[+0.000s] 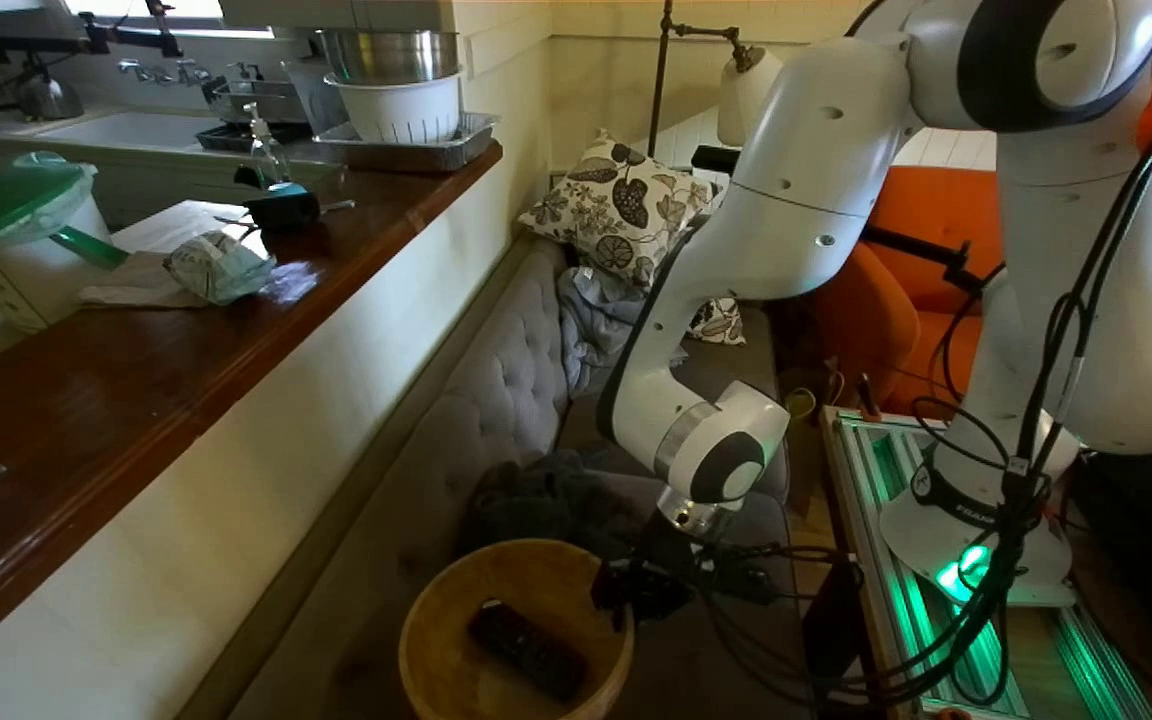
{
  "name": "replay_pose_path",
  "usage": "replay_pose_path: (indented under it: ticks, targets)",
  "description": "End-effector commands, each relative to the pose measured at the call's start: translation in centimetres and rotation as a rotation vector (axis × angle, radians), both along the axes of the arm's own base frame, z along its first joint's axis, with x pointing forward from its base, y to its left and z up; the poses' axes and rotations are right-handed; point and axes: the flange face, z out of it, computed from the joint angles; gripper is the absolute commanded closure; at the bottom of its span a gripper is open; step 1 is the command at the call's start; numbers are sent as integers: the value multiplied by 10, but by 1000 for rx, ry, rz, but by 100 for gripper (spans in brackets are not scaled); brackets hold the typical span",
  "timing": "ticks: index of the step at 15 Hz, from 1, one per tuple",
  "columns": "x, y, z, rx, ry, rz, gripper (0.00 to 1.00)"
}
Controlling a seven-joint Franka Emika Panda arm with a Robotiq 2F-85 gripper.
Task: Put the wooden bowl on top of the brown cloth on the sofa.
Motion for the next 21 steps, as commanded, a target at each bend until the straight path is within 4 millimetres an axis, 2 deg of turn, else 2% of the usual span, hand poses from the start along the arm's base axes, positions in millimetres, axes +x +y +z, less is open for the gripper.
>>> replay_pose_path:
  ticks: [1,2,3,4,6,7,8,10,12,14,15,17,21]
  targets:
    - [9,-4,8,0,-61,-49,96]
    - [18,-24,25,27,-92,-92,96]
    - [19,-30,32,43,-99,-116,96]
    - [15,-38,30,19,-115,-158,96]
    - [24,-69,49,47,-130,-236,96]
    - [23,-74,52,33,-148,-290,96]
    - [31,-103,65,17,-160,-329,96]
    - [35,-140,76,-59,-186,-391,96]
    - [36,-174,79,-114,-180,-455,96]
    - [32,-195,71,-168,-143,-493,96]
    - [28,-201,65,-198,-123,-492,96]
    - [21,-198,53,-216,-95,-478,96]
    - [12,-161,26,-205,-65,-376,96]
